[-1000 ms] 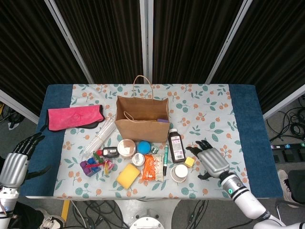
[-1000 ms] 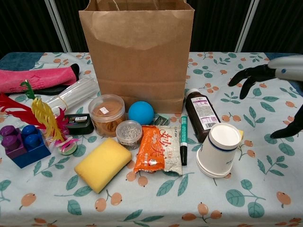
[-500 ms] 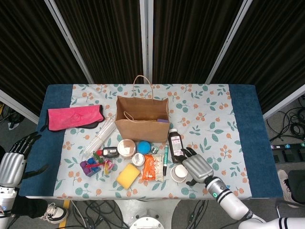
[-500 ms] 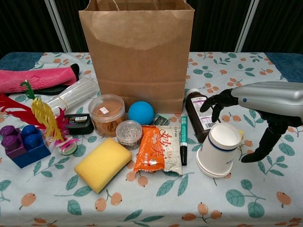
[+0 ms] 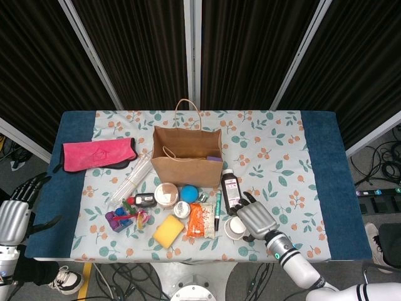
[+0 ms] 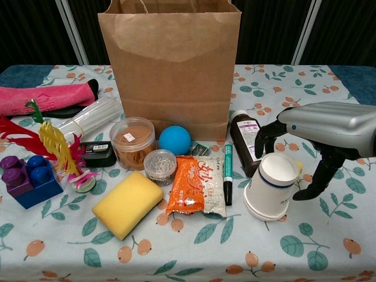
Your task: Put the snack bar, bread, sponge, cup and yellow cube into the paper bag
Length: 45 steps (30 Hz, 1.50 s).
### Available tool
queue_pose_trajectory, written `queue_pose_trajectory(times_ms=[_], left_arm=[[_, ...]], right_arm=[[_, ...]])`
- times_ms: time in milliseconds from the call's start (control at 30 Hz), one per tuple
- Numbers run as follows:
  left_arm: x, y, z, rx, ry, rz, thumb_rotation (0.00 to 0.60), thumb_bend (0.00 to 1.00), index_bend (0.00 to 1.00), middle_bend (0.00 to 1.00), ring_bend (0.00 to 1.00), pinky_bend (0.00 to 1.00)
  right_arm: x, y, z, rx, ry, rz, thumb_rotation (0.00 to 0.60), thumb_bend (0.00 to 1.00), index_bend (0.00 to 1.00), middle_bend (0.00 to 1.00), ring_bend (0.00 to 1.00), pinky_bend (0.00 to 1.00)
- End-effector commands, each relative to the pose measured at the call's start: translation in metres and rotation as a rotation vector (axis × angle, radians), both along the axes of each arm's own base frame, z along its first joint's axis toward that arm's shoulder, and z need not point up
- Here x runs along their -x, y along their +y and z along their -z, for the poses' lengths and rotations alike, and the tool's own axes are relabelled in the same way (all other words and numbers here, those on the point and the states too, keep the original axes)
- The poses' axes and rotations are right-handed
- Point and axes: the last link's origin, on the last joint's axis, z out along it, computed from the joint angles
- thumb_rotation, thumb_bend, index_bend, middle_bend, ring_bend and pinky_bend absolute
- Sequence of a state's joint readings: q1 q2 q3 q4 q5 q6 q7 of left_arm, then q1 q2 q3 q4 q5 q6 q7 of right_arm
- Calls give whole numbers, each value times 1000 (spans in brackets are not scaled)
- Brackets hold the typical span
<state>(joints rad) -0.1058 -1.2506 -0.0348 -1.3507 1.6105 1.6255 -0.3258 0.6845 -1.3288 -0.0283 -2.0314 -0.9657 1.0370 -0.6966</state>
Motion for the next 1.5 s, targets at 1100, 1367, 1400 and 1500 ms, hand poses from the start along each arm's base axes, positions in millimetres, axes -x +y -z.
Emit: queue_pose_trajectory(times_ms=[1100,1367,1400,1500], left_arm=[[-6,1,-2,-5,-10,24,600,157,201,230,177,222],[-4,4,-4,-11,-8,14,600,157,201,230,177,221],[-3,4,-4,-12,-7,13,600,157,201,230,177,222],[-2,5,-5,-14,-8,9,600,157,201,230,177,222]], right_arm=[[-146,-90,-139,647,-255,-294,600,168,540,499,328,79],[-167,-115,-80,568,-239,-259,600,172,539,497,328,83],[-169,-115,-76,562,-243,-260,600,172,539,497,328,83],[-175,-114,-67,548,-258,-264,600,169,542,494,328,84]])
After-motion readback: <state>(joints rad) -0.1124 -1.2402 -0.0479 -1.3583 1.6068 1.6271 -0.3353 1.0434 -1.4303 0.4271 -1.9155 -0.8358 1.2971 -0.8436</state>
